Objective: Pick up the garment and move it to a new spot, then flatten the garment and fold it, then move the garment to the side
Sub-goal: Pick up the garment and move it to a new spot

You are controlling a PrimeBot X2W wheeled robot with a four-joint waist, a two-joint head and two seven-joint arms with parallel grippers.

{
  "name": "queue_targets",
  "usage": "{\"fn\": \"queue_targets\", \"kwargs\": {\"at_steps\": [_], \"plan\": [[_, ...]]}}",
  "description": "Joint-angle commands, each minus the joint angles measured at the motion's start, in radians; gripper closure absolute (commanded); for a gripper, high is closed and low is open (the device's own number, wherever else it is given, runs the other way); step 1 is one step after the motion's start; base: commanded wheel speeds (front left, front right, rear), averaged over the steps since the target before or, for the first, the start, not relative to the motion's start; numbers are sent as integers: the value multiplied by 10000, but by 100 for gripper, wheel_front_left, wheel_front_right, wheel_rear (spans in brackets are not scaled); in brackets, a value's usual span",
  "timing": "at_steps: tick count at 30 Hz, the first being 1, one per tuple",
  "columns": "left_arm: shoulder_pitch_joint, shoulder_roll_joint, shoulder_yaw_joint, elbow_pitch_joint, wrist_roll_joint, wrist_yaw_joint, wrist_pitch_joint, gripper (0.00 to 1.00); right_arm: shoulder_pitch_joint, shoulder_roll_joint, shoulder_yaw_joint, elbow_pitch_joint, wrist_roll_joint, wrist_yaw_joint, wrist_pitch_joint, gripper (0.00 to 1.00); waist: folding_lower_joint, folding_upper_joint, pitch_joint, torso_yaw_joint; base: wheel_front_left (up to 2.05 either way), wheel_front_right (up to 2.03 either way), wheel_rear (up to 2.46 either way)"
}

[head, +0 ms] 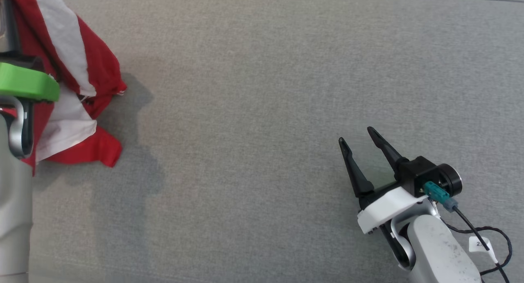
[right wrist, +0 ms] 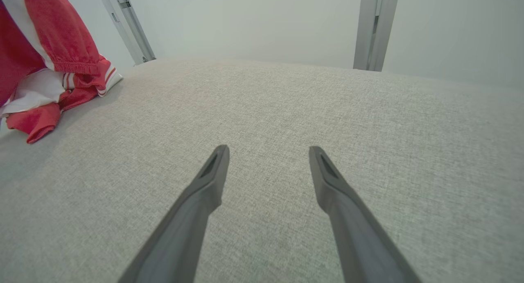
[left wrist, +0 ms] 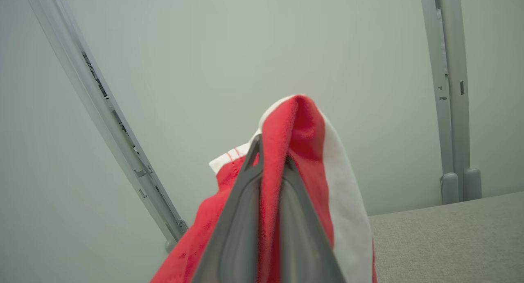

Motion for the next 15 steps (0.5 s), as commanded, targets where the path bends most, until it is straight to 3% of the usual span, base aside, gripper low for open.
{"fn": "queue_targets", "kwargs": {"at_steps": [1, 8, 15], "plan": [[-87, 58, -190, -313, -76, 22, -10, 100, 211, -53, 20, -35, 168, -13, -3, 0, 0, -1, -656, -745, 0, 0, 0], [-63, 147, -1581, -1749, -428, 23, -10, 100, 596, -44, 345, -251, 573, -13, -3, 0, 0, -1, -1061, -2267, 0, 0, 0], [-312, -679, -2757, -2391, -954, 22, -10, 100, 985, -43, 288, -297, 669, -13, -3, 0, 0, -1, -1278, -3560, 0, 0, 0]]}}
